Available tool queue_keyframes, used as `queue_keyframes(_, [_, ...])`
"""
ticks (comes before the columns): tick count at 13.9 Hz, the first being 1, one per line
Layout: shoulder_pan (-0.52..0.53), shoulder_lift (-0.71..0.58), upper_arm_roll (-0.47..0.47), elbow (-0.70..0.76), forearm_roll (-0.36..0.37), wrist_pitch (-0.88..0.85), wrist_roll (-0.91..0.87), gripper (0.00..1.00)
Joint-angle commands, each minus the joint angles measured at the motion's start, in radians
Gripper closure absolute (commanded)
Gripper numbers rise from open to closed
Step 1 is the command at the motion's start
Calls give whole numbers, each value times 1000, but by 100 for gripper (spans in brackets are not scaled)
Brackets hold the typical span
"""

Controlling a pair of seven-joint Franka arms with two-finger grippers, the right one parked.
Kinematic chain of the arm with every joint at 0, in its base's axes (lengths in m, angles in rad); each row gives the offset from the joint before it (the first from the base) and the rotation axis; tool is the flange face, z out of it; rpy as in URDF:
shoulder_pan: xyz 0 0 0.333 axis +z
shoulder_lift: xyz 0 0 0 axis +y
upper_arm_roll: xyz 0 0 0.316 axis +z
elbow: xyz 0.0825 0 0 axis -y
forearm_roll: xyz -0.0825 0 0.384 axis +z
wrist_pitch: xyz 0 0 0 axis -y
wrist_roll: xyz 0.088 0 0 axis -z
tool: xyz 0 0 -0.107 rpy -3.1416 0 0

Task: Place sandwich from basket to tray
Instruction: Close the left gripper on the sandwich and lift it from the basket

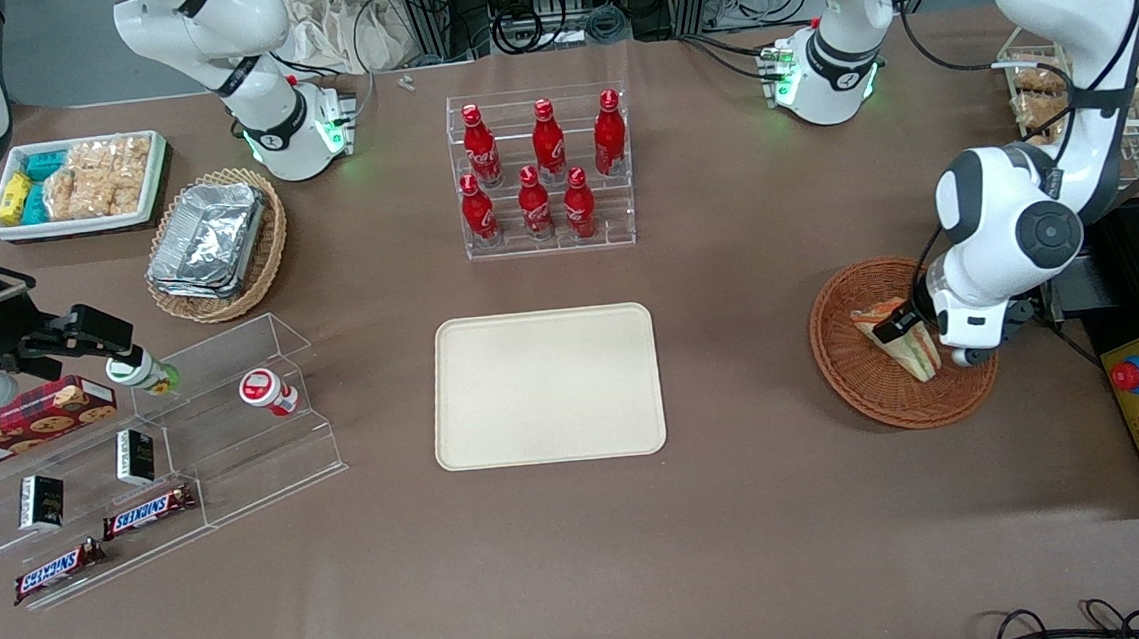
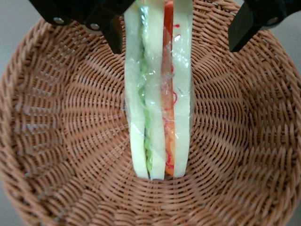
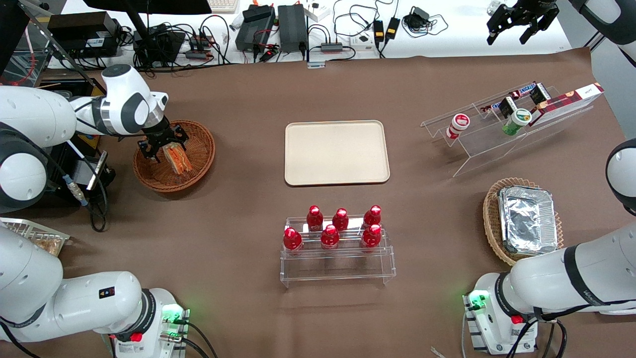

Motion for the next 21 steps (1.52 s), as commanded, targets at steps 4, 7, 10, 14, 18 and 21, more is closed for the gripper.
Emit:
queue_keyframes(4, [2,67,-5,-9,42,166,-364,53])
queue_keyframes(7, [0,64,-6,4,71,164,-396,100])
queue_keyframes(10, [-1,9,-16,65,71,32,-429,100])
queue_keyframes(14, [0,-31,-97,383,67,-485,-409,100])
queue_keyframes(18, [4,-20,-180,700,30,-765,-231,100])
queue_keyframes(21, [-22,-16,-216,800,-76,-825,16,100])
